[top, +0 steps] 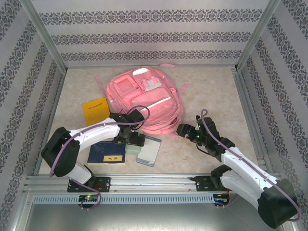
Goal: Pack the student bag
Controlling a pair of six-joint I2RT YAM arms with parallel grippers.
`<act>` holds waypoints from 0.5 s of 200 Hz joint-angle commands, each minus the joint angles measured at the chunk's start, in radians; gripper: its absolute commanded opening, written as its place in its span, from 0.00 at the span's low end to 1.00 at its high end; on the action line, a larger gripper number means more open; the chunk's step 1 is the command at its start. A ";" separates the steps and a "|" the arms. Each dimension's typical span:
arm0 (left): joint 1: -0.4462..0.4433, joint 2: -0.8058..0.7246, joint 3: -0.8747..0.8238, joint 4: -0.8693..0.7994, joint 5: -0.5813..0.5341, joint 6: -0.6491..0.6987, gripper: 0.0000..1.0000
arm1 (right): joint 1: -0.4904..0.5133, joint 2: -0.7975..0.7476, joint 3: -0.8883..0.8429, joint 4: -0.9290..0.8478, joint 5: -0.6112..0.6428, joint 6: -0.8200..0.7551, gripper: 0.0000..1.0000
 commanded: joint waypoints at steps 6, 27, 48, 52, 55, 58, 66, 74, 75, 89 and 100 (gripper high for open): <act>-0.012 0.021 0.010 0.038 -0.003 -0.033 1.00 | -0.009 0.000 -0.028 0.035 -0.006 0.021 0.84; -0.012 0.033 0.011 0.066 0.028 -0.039 1.00 | -0.011 0.003 -0.036 0.048 -0.011 0.026 0.84; -0.012 0.049 0.010 0.083 0.040 -0.047 0.99 | -0.011 0.008 -0.037 0.051 -0.013 0.028 0.84; -0.012 0.055 0.010 0.084 0.040 -0.046 0.99 | -0.011 0.008 -0.037 0.051 -0.013 0.028 0.84; -0.012 0.058 0.010 0.085 0.039 -0.046 0.99 | -0.012 0.008 -0.038 0.051 -0.014 0.028 0.84; -0.012 0.062 0.010 0.085 0.037 -0.046 0.99 | -0.010 0.007 -0.038 0.052 -0.014 0.028 0.84; -0.012 0.074 0.007 0.088 0.035 -0.044 0.98 | -0.012 0.005 -0.039 0.051 -0.012 0.029 0.84; -0.012 0.087 0.004 0.094 0.034 -0.040 0.97 | -0.013 0.004 -0.039 0.052 -0.012 0.029 0.84; -0.012 0.088 0.004 0.094 0.033 -0.040 0.97 | -0.012 0.003 -0.039 0.051 -0.012 0.029 0.84; -0.010 0.113 0.002 0.102 0.028 -0.038 0.96 | -0.014 0.000 -0.039 0.051 -0.012 0.029 0.84; -0.011 0.130 0.002 0.098 0.023 -0.041 0.94 | -0.016 0.000 -0.039 0.050 -0.012 0.029 0.84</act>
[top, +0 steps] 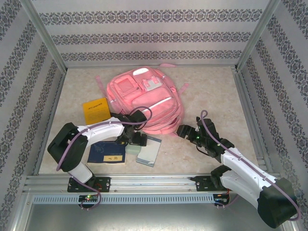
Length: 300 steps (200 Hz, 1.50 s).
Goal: Pack the student bag
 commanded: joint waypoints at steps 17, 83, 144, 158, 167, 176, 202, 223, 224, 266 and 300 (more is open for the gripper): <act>-0.010 0.038 0.002 0.021 -0.012 -0.008 0.88 | -0.013 -0.008 -0.016 0.016 -0.010 0.011 0.84; -0.008 -0.134 0.008 -0.070 0.092 0.009 0.64 | -0.043 -0.051 -0.015 -0.010 -0.016 0.010 0.84; -0.009 -0.311 -0.032 -0.197 0.122 0.050 0.54 | -0.049 -0.036 0.030 0.000 -0.069 -0.007 0.84; -0.008 -0.349 -0.046 -0.223 0.127 0.054 0.52 | -0.051 -0.036 0.038 0.004 -0.078 -0.013 0.84; -0.009 -0.372 -0.054 -0.235 0.129 0.058 0.52 | -0.051 -0.036 0.041 0.009 -0.084 -0.020 0.84; -0.009 -0.391 -0.061 -0.240 0.139 0.065 0.51 | -0.050 -0.033 0.046 0.014 -0.091 -0.025 0.84; -0.008 -0.415 -0.058 -0.260 0.216 0.117 0.47 | -0.050 -0.021 0.064 0.041 -0.136 -0.033 0.84; -0.017 -0.448 -0.030 -0.280 0.217 0.186 0.45 | -0.050 0.001 0.094 0.083 -0.240 -0.056 0.85; -0.017 -0.449 -0.027 -0.282 0.212 0.192 0.45 | -0.051 0.003 0.096 0.084 -0.247 -0.059 0.85; -0.076 -0.489 0.075 -0.231 0.100 0.353 0.42 | -0.051 0.121 0.244 0.063 -0.552 -0.112 0.86; -0.137 -0.443 0.170 -0.242 -0.021 0.502 0.40 | -0.049 0.103 0.307 0.068 -0.660 -0.057 0.88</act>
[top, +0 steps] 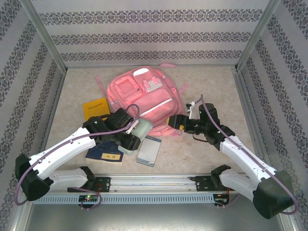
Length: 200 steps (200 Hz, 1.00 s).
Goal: Pack the student bag
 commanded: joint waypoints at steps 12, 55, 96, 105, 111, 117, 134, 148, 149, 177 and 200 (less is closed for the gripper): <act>-0.083 0.021 0.074 0.023 -0.202 0.238 0.38 | -0.004 -0.044 0.073 0.011 -0.160 0.017 0.88; -0.208 -0.083 -0.027 0.210 -0.271 0.520 0.32 | 0.004 -0.077 0.102 -0.039 -0.231 0.024 0.90; -0.279 -0.252 -0.175 0.395 -0.238 0.718 0.32 | 0.116 -0.041 0.135 -0.100 -0.279 -0.037 0.91; -0.278 -0.252 -0.177 0.387 -0.238 0.730 0.32 | 0.149 -0.030 0.142 -0.108 -0.285 -0.050 0.91; -0.279 -0.249 -0.176 0.378 -0.244 0.735 0.32 | 0.171 -0.025 0.143 -0.108 -0.292 -0.054 0.91; -0.280 -0.242 -0.173 0.366 -0.248 0.741 0.32 | 0.187 -0.018 0.145 -0.109 -0.298 -0.057 0.91; -0.284 -0.223 -0.169 0.334 -0.251 0.752 0.31 | 0.210 -0.013 0.148 -0.116 -0.305 -0.062 0.91; -0.287 -0.214 -0.172 0.322 -0.258 0.756 0.31 | 0.212 -0.018 0.144 -0.115 -0.305 -0.060 0.91; -0.287 -0.215 -0.173 0.321 -0.258 0.756 0.31 | 0.212 -0.019 0.144 -0.114 -0.305 -0.060 0.91; -0.286 -0.213 -0.186 0.332 -0.266 0.753 0.31 | 0.224 -0.021 0.129 -0.103 -0.303 -0.046 0.91; -0.286 -0.206 -0.193 0.356 -0.270 0.743 0.31 | 0.248 -0.011 0.108 -0.075 -0.287 -0.029 0.91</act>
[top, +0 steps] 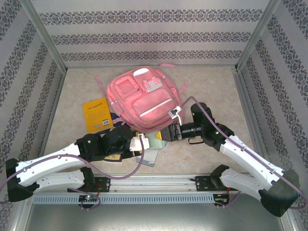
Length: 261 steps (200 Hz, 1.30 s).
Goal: Pack the student bag
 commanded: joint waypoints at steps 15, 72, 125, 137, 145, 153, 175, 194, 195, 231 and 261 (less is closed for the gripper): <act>-0.012 0.014 -0.010 0.077 -0.019 0.004 0.31 | 0.050 0.020 -0.025 0.045 0.016 0.007 0.89; -0.012 0.060 -0.008 0.113 -0.032 -0.015 0.33 | 0.090 0.055 -0.058 0.142 0.043 0.069 0.75; -0.011 0.079 -0.006 0.102 -0.029 -0.027 0.45 | 0.084 0.029 -0.095 0.171 0.075 0.092 0.45; -0.012 0.075 -0.010 0.105 -0.034 -0.027 0.53 | 0.074 0.025 -0.109 0.198 0.077 0.115 0.43; -0.012 0.071 -0.009 0.107 -0.043 -0.033 0.61 | 0.062 0.023 -0.121 0.220 0.075 0.133 0.40; -0.012 0.070 -0.005 0.105 -0.055 -0.044 0.67 | 0.043 0.017 -0.133 0.240 0.072 0.154 0.40; -0.002 0.074 0.021 0.087 -0.070 -0.087 0.82 | -0.021 -0.008 -0.178 0.301 0.071 0.213 0.37; 0.038 0.101 0.067 0.054 -0.054 -0.155 0.86 | -0.093 -0.041 -0.206 0.290 0.100 0.227 0.37; 0.041 0.103 0.070 0.051 -0.052 -0.157 0.86 | -0.097 -0.042 -0.207 0.286 0.104 0.227 0.37; 0.263 0.252 0.233 -0.059 0.134 -0.381 0.76 | -0.285 -0.220 -0.240 0.097 0.265 0.181 0.35; 0.393 0.428 0.356 -0.099 0.311 -0.467 0.77 | -0.360 -0.372 -0.220 -0.094 0.426 0.111 0.34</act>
